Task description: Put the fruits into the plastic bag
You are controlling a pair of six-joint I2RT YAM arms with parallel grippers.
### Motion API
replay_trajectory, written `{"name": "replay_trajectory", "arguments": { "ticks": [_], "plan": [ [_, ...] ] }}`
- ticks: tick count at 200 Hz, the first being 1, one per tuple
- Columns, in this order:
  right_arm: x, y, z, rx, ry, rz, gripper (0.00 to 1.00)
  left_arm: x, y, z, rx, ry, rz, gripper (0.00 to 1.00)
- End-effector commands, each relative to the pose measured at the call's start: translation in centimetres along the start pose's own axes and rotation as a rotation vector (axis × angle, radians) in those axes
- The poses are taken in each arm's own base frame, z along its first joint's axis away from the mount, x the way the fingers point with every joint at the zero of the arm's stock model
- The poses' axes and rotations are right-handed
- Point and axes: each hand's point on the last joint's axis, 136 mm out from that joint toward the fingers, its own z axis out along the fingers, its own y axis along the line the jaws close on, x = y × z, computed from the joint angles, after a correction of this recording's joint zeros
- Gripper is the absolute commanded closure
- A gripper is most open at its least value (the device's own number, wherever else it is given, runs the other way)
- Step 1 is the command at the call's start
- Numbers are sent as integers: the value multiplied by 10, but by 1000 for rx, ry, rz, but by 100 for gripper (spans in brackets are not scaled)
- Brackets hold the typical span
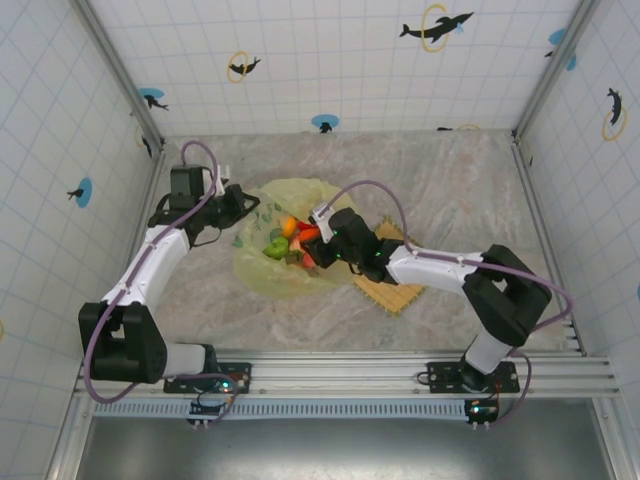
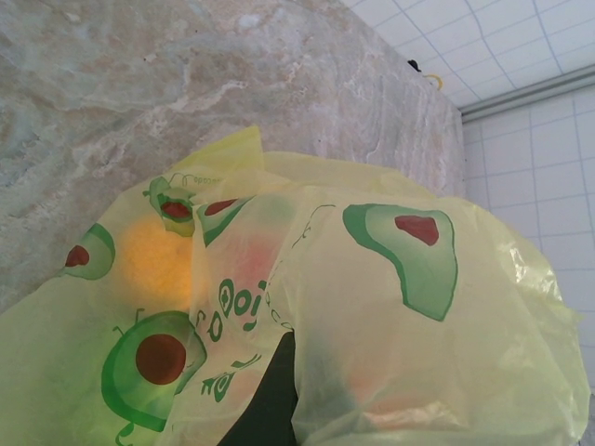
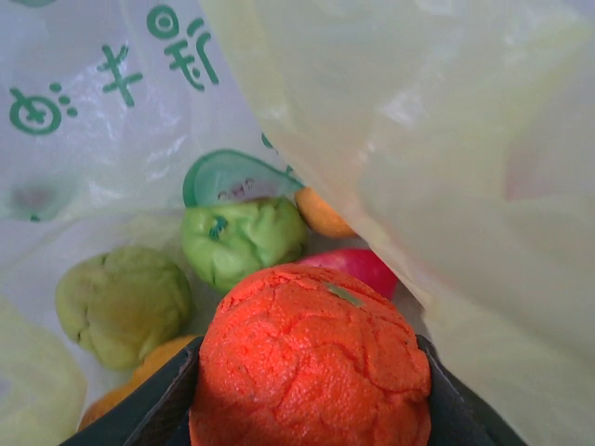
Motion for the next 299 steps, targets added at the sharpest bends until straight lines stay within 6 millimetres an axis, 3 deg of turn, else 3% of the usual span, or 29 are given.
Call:
{"name": "replay_trajectory", "arguments": {
  "ticks": [1, 100, 137, 208, 256, 299],
  "plan": [
    [-39, 2, 10, 32, -134, 33, 49, -1, -7, -1, 20, -2, 3, 100],
    [-40, -4, 70, 102, -113, 107, 42, 0, -9, -1, 20, -3, 8, 100],
    [-36, -2, 79, 92, -82, 99, 37, -1, -10, -1, 18, -7, 13, 100],
    [-46, 16, 65, -10, -62, 47, 21, -1, -3, 0, -8, -11, 22, 100],
    [-50, 21, 36, -36, -65, 6, 14, -5, 6, -1, -67, -35, 45, 100],
    [-40, 27, 5, -79, -47, -26, 17, -5, 10, 0, -82, -35, 52, 100]
  ]
}}
